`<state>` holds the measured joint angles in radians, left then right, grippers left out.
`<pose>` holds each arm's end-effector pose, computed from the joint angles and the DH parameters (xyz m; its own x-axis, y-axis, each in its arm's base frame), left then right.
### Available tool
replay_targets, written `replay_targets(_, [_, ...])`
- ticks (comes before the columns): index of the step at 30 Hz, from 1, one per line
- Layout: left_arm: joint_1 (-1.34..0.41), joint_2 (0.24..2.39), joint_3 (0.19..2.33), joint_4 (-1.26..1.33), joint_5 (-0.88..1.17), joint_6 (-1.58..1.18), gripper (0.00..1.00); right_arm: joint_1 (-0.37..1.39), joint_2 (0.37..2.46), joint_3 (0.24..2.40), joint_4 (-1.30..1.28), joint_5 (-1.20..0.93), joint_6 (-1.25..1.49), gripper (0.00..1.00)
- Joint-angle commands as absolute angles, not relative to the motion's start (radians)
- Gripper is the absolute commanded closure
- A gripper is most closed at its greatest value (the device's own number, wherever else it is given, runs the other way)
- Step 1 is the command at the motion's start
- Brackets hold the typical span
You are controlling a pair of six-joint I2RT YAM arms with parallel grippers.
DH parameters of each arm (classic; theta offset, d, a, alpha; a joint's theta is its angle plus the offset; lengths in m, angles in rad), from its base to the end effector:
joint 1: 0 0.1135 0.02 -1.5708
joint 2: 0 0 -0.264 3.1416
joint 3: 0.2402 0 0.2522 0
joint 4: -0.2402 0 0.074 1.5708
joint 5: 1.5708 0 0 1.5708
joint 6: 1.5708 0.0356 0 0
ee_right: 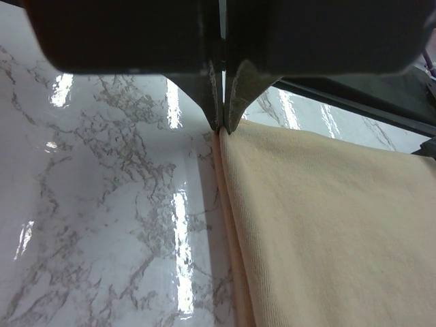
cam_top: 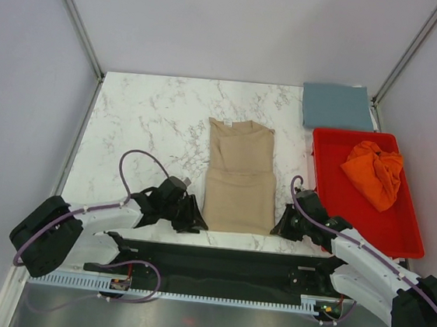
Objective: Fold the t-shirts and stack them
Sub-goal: Fold the tshirt
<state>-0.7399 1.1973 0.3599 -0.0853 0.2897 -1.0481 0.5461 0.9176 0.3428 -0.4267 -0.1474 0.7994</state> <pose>0.1390 -0.1407 0.1313 -0.9641 -0.2442 -0.1040 -0.1240 0.7610 -0.6368 0.1311 0.0858 0.1483 -0.9186 0.2716 -0.2871 0.1107 0.8742 0.4727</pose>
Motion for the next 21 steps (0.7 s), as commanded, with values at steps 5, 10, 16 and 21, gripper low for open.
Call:
replay_targets(5, [-0.765,1.253,0.351,-0.077,0.219,-1.091,0.58,0.551,0.899,0.362,-0.442,-0.126,0.807,1.0])
replay_targets(10, [-0.765,1.278,0.365,-0.074,0.213,-1.078,0.65,0.551,0.891,0.353,-0.445,-0.118,0.801,1.0])
replay_targets(16, [-0.782,1.218,0.364,-0.08,0.251,-1.078,0.98,0.552,0.876,0.371,-0.492,-0.126,0.793,1.0])
replay_targets(21, [-0.844,1.095,0.362,-0.193,0.193,-1.115,0.98,0.564,0.801,0.431,-0.604,-0.098,0.775,1.0])
